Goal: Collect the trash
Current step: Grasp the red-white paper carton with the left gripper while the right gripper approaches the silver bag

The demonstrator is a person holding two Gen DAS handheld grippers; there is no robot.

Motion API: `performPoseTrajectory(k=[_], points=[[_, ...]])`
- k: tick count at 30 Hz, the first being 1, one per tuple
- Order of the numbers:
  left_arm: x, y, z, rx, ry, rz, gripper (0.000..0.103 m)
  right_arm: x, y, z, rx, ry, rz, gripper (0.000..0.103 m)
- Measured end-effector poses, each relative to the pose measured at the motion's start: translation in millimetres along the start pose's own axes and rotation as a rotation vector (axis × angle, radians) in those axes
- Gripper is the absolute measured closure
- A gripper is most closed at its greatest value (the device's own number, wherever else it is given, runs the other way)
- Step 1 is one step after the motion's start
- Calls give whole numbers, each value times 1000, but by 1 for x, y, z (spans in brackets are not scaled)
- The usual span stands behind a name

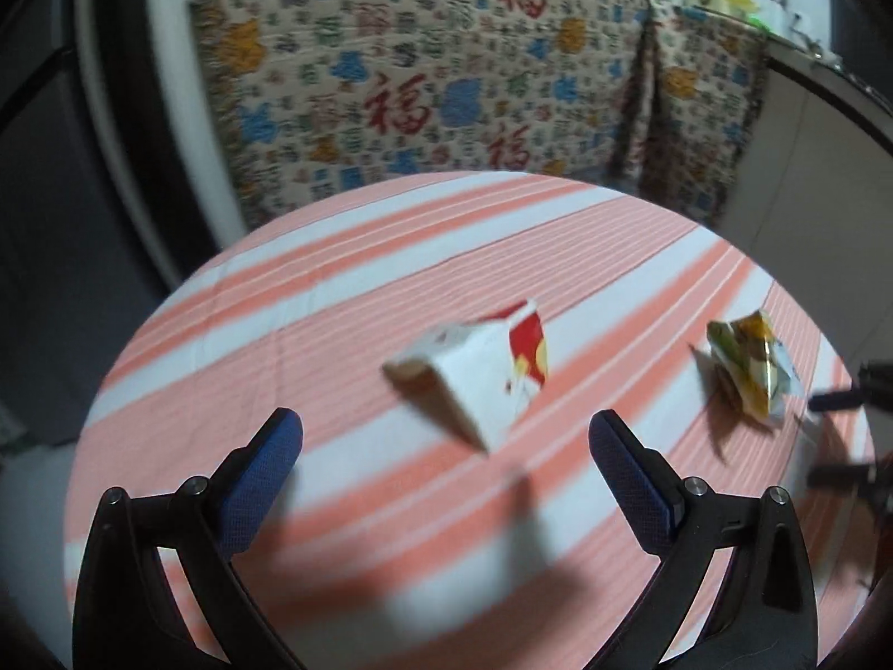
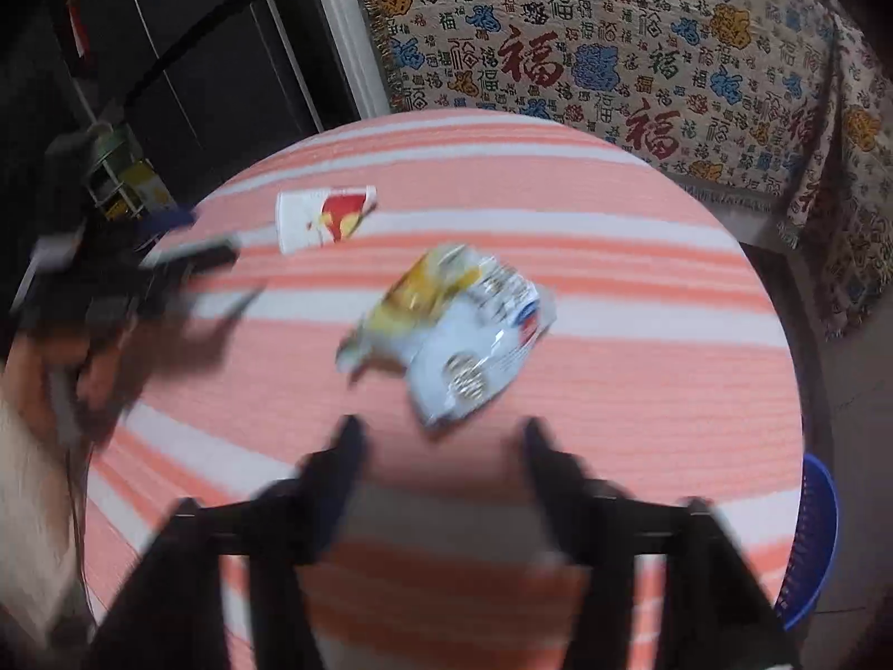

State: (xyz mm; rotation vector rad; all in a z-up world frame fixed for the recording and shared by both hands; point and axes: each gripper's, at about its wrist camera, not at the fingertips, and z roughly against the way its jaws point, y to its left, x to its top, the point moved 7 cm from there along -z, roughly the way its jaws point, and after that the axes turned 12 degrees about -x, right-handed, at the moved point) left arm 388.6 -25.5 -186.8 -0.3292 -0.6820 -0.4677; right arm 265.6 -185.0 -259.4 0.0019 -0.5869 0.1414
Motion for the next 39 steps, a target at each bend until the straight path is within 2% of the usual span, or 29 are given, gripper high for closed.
performPoseTrajectory(k=[3, 4, 7, 9, 10, 12, 13, 15, 17, 20, 24, 25, 26, 28, 30, 31, 36, 39], points=[[12, -1, -30, -51, 53, -60, 1, -28, 2, -3, -12, 24, 26, 34], [14, -5, -42, -65, 78, -98, 1, -31, 3, 3, -38, -26, 41, 34], [10, -20, -58, -76, 118, -195, 2, -36, 8, 5, -95, -58, 77, 32], [3, -25, -62, -71, 135, -218, 22, -38, 12, 6, -114, -92, 72, 24], [4, -24, -58, -70, 111, -208, 26, -37, 13, 5, -127, -96, 87, 24], [4, -21, -49, -87, 70, -154, 47, -37, 12, 6, -121, -94, 84, 24], [3, -19, -42, -96, 50, -124, 52, -36, 10, 5, -111, -93, 74, 24], [-2, -15, -31, -100, 24, -50, 70, -36, 11, 6, -116, -93, 78, 24], [-14, -17, -15, -71, 5, 23, 74, -37, 12, 7, -118, -93, 80, 24], [-41, -27, 7, -17, -2, 116, 75, -35, 11, 4, -111, -95, 76, 24], [-80, -46, 41, 42, -13, 222, 74, -36, 12, 4, -117, -105, 79, 24], [-87, -50, 47, 52, -20, 232, 70, -37, 12, 5, -118, -108, 78, 24], [-92, -53, 52, 67, -28, 241, 61, -36, 12, 5, -119, -109, 77, 24], [-99, -57, 60, 66, -47, 239, 55, -35, 11, 5, -120, -109, 77, 24], [-103, -55, 58, 69, -32, 219, 22, -35, 11, 5, -120, -108, 78, 24], [-104, -54, 57, 72, -26, 211, 16, -36, 11, 5, -119, -108, 79, 23], [-99, -53, 37, 90, 12, 135, 5, -35, 12, 6, -110, -103, 98, 22], [-99, -48, 19, 130, 71, 124, 5, -28, 10, 4, -109, -68, 83, 22]])
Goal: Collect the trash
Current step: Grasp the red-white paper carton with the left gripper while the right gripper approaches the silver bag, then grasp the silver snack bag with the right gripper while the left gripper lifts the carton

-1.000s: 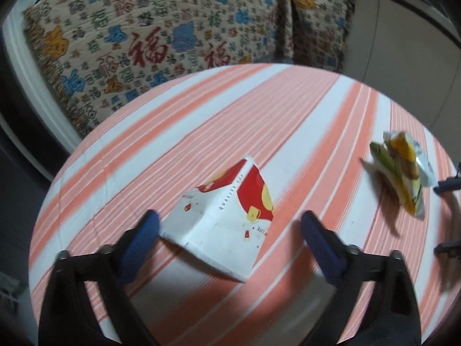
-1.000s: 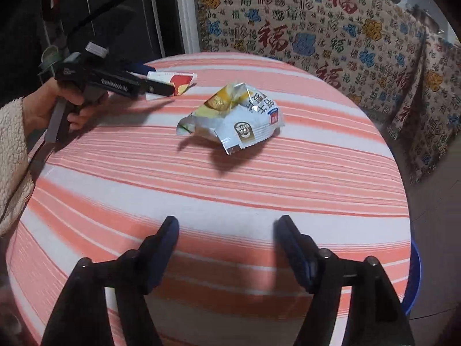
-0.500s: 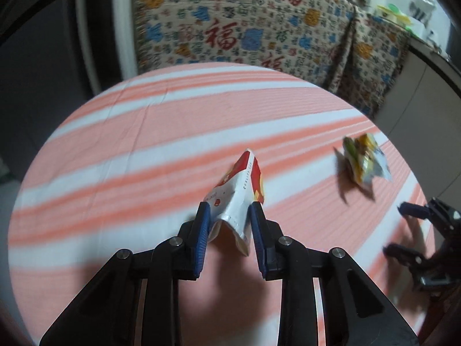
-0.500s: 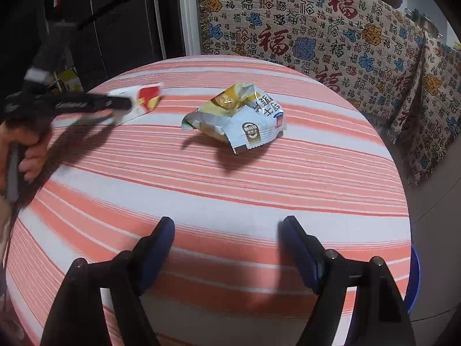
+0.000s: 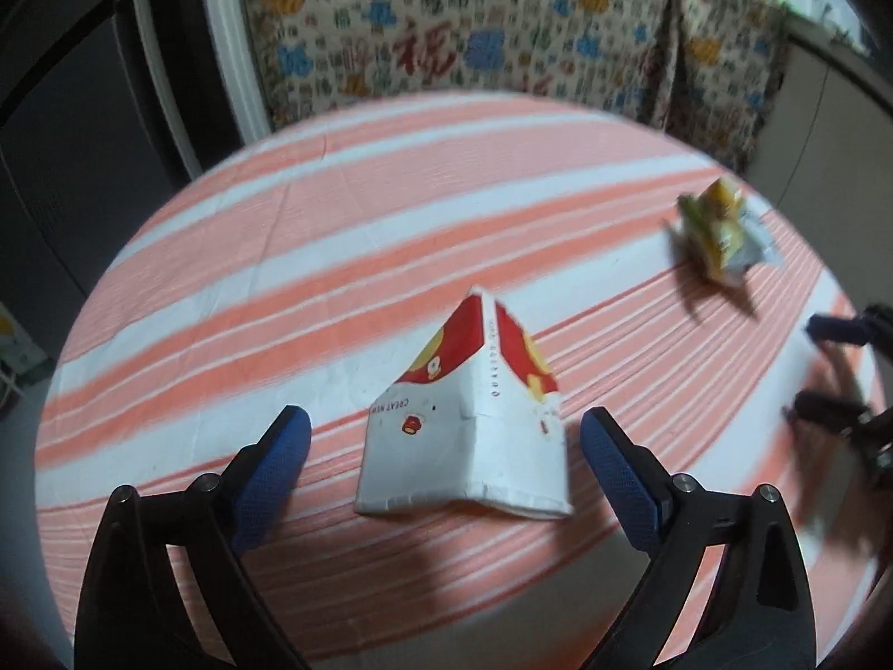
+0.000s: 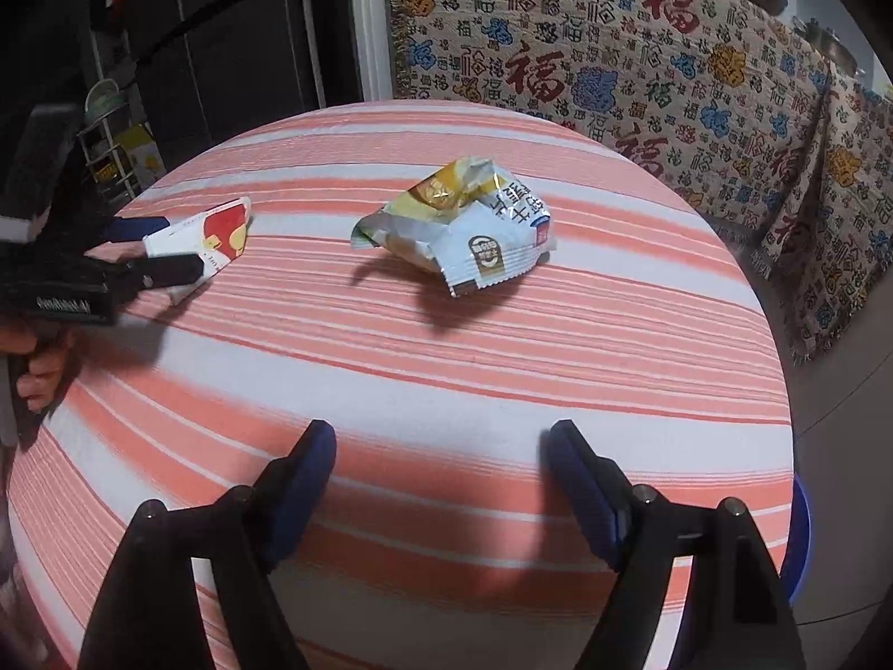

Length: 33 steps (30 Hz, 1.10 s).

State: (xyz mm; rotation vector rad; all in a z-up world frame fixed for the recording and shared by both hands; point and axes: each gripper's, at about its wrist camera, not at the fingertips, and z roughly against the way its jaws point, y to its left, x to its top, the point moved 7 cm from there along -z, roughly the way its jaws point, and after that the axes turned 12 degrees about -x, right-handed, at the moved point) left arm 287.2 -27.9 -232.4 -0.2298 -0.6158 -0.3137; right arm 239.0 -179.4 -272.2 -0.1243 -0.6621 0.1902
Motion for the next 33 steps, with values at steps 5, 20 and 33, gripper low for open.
performPoseTrajectory(k=[5, 20, 33], points=[[2, 16, 4, 34, -36, 105, 14, 36, -16, 4, 15, -15, -118, 22], [-5, 7, 17, 29, -72, 100, 65, 57, -17, 3, 67, 27, -157, 102], [-3, 4, 19, 7, -69, 92, 33, 73, -35, 1, 39, 38, -232, 28]])
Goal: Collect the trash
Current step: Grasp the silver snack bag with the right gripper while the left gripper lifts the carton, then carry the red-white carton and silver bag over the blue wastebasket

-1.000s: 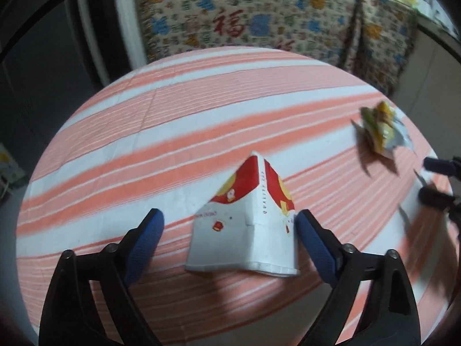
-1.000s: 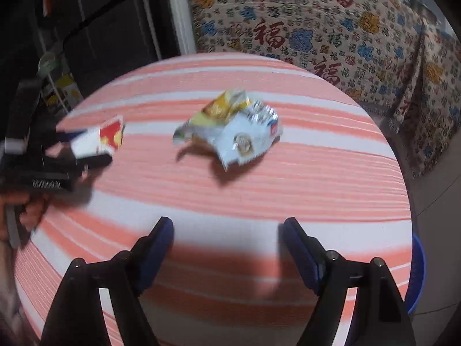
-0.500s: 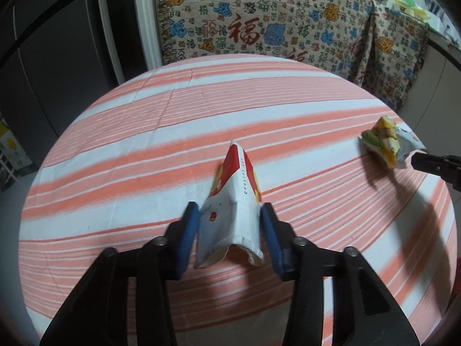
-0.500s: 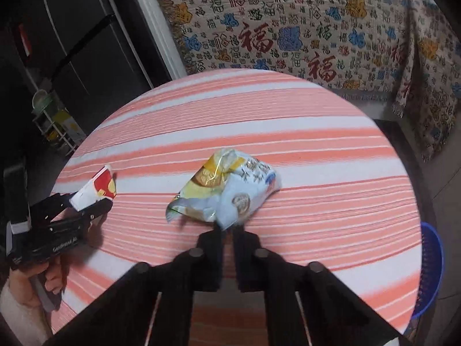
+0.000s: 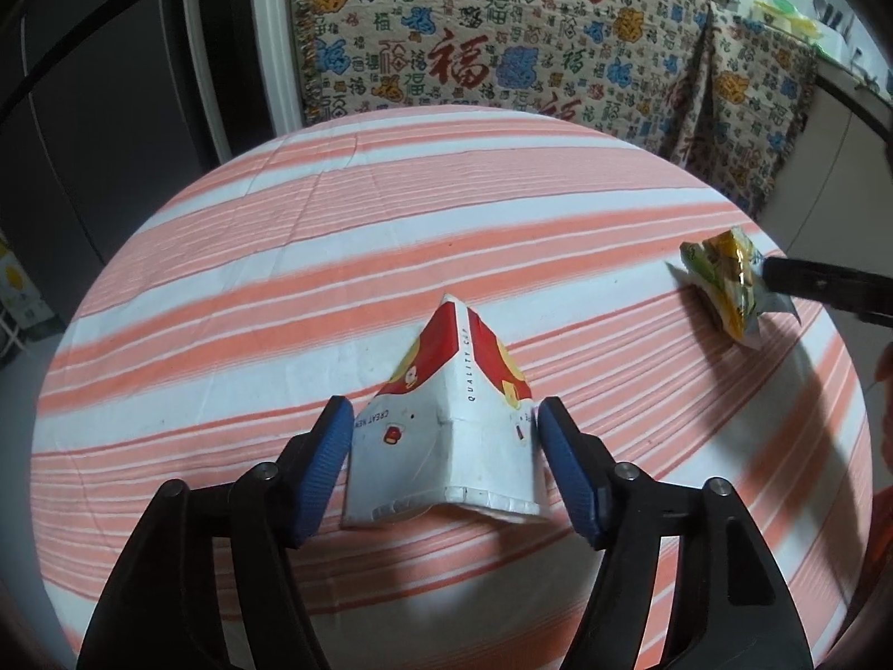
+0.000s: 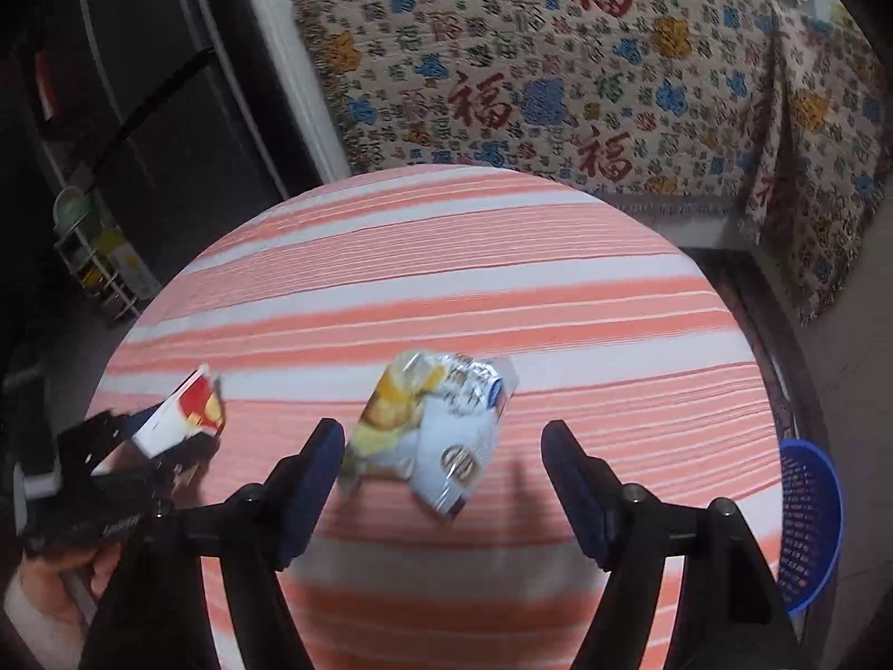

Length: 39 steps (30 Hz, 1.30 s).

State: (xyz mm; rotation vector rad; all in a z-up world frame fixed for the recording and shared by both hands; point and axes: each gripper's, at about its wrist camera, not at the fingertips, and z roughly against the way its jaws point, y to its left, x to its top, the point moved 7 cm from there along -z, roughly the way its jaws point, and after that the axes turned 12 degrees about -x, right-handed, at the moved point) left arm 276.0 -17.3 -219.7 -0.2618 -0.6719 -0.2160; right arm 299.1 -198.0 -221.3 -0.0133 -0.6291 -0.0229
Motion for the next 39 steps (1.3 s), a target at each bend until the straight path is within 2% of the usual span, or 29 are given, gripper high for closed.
performPoseTrajectory(k=[1, 2, 3, 4, 5, 8, 13, 26, 39], points=[[0, 0, -1, -1, 6, 3, 34, 1, 0, -11, -2, 35, -13, 31], [0, 1, -2, -6, 9, 6, 49, 1, 0, -21, 14, 75, -22, 66], [-1, 1, -2, -19, 11, 13, 66, -2, 6, -31, 73, 118, -24, 78], [-1, 1, -2, -32, 12, 18, 69, -4, 8, -32, 91, 133, -31, 80], [-1, 1, -1, -34, 5, 17, 76, -3, 8, -28, 74, 114, -28, 83], [0, -3, 5, -46, -13, 16, 83, -6, 10, -7, 45, 38, 14, 84], [8, -16, 21, -55, -56, 5, 84, -15, 10, 20, 32, -35, 37, 84], [20, -62, 49, -39, -99, -55, 84, -28, -9, 49, 26, -64, 66, 84], [29, -107, 58, -80, -114, -110, 84, -36, -26, 67, 9, -97, 63, 84]])
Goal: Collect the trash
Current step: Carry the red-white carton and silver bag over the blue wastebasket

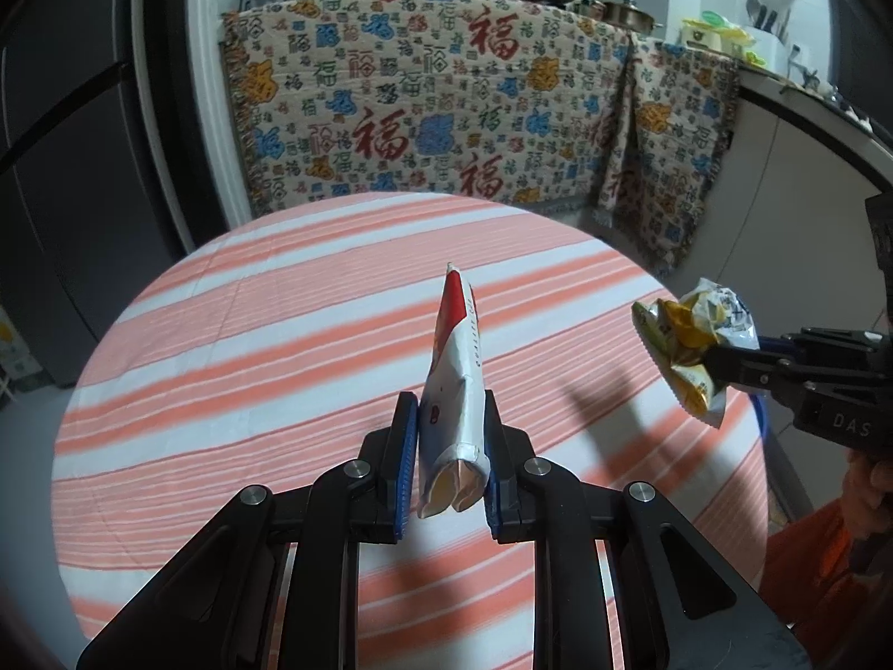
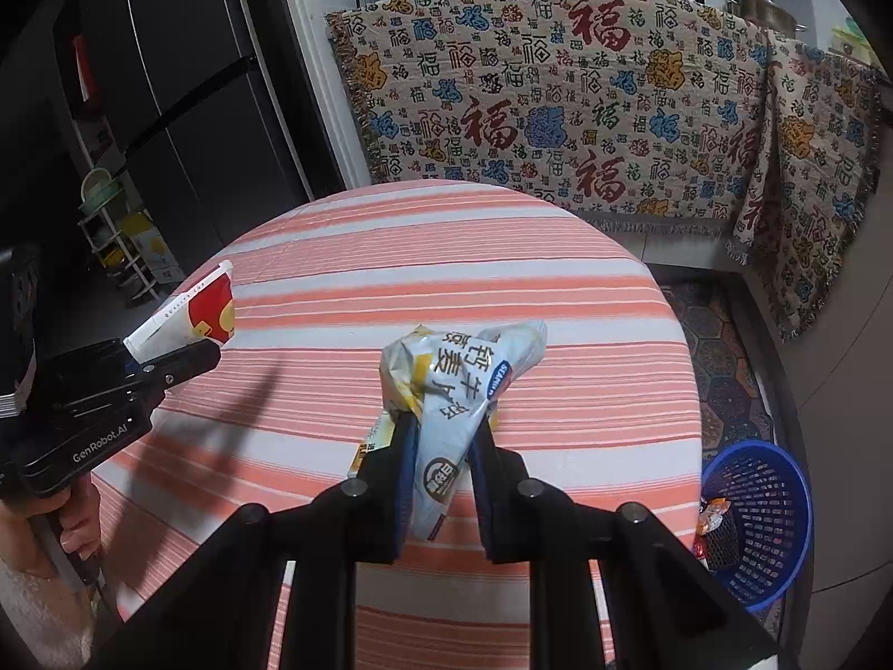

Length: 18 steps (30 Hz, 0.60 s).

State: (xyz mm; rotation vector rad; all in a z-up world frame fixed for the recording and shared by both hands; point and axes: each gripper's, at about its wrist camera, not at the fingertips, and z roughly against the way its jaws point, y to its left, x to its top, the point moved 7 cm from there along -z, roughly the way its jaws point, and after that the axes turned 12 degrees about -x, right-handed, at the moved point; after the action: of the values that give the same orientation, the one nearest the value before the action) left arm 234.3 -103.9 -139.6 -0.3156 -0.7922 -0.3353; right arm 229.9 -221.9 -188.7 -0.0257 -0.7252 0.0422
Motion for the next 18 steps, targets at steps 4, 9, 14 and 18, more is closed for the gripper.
performPoseTrajectory(k=[4, 9, 14, 18], points=[[3, -14, -1, -10, -2, -15, 84, -3, -11, 5, -3, -6, -14, 84], [5, -30, -4, -23, 0, -35, 84, -7, -26, 10, -7, -12, -27, 84], [8, -46, -11, -64, 12, -38, 84, -11, -38, 14, -15, -14, -42, 84], [13, -79, -19, -139, 24, -55, 84, -12, -61, 19, -23, -17, -78, 84]])
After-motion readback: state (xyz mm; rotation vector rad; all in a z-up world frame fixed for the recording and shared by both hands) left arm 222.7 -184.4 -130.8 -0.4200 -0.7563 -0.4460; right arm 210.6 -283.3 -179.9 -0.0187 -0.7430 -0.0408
